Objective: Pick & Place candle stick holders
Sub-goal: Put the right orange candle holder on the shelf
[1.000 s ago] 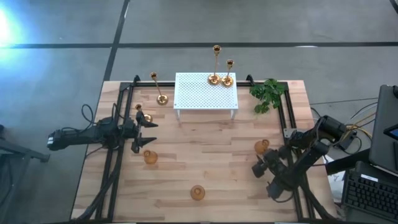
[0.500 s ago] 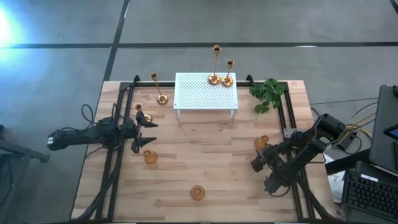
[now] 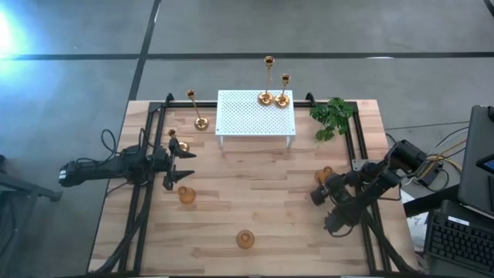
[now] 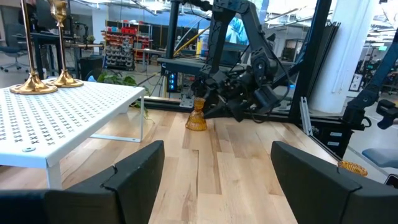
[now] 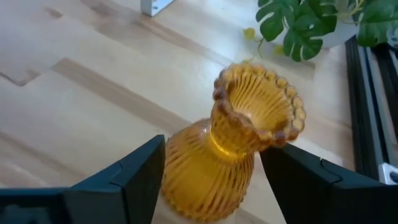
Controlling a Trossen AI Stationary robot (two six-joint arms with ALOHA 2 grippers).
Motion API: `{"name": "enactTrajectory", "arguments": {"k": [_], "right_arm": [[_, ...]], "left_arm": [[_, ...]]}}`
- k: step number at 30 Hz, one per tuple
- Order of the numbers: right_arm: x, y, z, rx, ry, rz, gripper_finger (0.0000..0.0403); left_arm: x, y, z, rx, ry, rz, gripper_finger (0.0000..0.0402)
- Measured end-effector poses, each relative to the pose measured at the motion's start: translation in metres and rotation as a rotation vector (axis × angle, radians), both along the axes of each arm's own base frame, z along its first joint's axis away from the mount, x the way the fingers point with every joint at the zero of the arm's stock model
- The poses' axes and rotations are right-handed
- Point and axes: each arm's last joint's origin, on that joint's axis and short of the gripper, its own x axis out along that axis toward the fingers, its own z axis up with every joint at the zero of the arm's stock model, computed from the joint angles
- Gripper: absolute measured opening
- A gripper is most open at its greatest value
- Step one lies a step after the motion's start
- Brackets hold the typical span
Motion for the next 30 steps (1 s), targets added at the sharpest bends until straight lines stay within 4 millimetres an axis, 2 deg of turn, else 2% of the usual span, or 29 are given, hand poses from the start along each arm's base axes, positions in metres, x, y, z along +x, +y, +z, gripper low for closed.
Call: {"name": "enactTrajectory", "arguments": {"k": [8, 18, 30], "right_arm": [[0.004, -0.009, -0.002, -0.023, -0.019, -0.030, 0.0240], [0.001, -0.024, -0.017, -0.014, -0.104, -0.058, 0.0208], [0.000, -0.027, -0.011, -0.064, -0.146, -0.027, 0.0115]], "left_arm": [[0.000, 0.000, 0.000, 0.000, 0.000, 0.000, 0.0300], [0.000, 0.000, 0.000, 0.000, 0.000, 0.000, 0.0300], [0.000, 0.000, 0.000, 0.000, 0.000, 0.000, 0.0301]]}}
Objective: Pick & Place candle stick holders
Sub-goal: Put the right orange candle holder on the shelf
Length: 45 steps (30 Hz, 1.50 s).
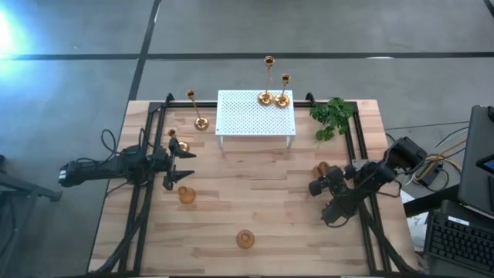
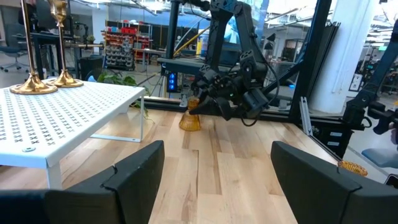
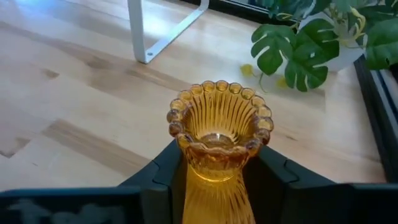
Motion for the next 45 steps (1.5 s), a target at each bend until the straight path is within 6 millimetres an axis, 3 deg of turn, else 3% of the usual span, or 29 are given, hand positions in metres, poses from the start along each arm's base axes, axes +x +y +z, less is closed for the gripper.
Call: {"name": "enactTrajectory", "arguments": {"k": [9, 26, 34, 45], "right_arm": [[-0.003, -0.003, 0.035, 0.008, 0.017, 0.032, 0.0115], [-0.016, -0.034, 0.155, 0.035, -0.248, 0.338, 0.0115], [0.004, -0.049, 0.181, -0.048, -0.214, 0.457, 0.0115], [0.036, -0.099, 0.195, -0.034, -0.185, 0.568, 0.0115]], "left_arm": [[0.000, 0.000, 0.000, 0.000, 0.000, 0.000, 0.0300], [0.000, 0.000, 0.000, 0.000, 0.000, 0.000, 0.0300], [0.000, 0.000, 0.000, 0.000, 0.000, 0.000, 0.0300], [0.000, 0.000, 0.000, 0.000, 0.000, 0.000, 0.0300]]}}
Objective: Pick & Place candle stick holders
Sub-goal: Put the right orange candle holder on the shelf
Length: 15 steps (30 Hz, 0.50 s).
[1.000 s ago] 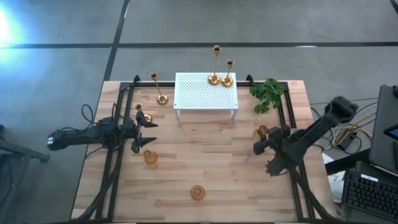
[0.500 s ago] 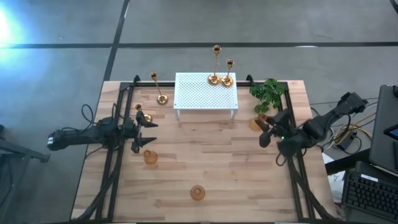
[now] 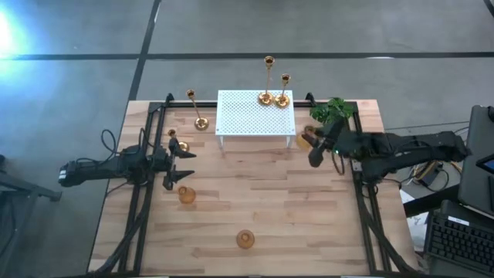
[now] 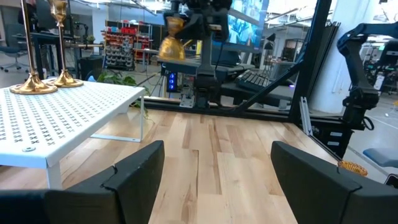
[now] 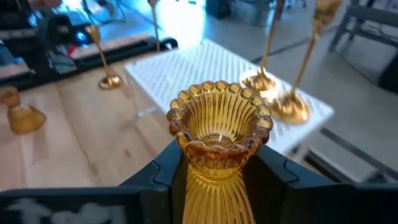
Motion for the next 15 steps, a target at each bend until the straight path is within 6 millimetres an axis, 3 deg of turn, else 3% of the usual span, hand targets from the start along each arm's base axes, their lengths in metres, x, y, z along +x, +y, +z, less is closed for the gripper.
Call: {"name": "enactTrajectory", "arguments": {"k": [7, 15], "right_arm": [[0.022, -0.036, 0.000, 0.014, -0.047, 0.086, 0.0115], [0.053, -0.069, -0.019, 0.007, -0.025, 0.125, 0.0115]], "left_arm": [[0.000, 0.000, 0.000, 0.000, 0.000, 0.000, 0.0300], [0.000, 0.000, 0.000, 0.000, 0.000, 0.000, 0.0300]]}}
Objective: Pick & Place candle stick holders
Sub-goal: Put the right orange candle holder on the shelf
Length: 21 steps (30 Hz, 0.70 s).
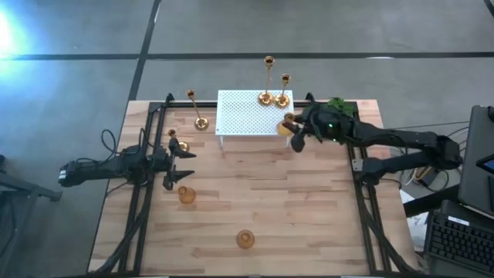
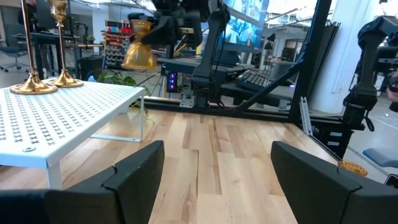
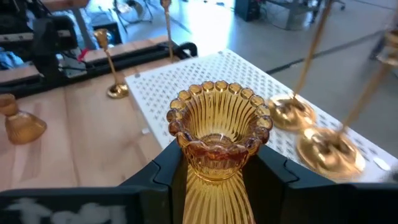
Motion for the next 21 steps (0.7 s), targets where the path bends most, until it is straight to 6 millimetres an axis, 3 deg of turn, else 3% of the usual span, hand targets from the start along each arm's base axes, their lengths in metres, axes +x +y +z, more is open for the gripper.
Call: {"name": "enactTrajectory", "arguments": {"k": [5, 11, 21], "right_arm": [[0.014, -0.019, -0.008, -0.016, -0.029, 0.010, 0.0115], [0.038, -0.041, -0.004, -0.040, 0.031, 0.028, 0.0115], [0.075, -0.061, -0.005, -0.087, 0.172, 0.019, 0.0115]], "left_arm": [[0.000, 0.000, 0.000, 0.000, 0.000, 0.000, 0.0300], [0.000, 0.000, 0.000, 0.000, 0.000, 0.000, 0.0300], [0.000, 0.000, 0.000, 0.000, 0.000, 0.000, 0.0300]]}}
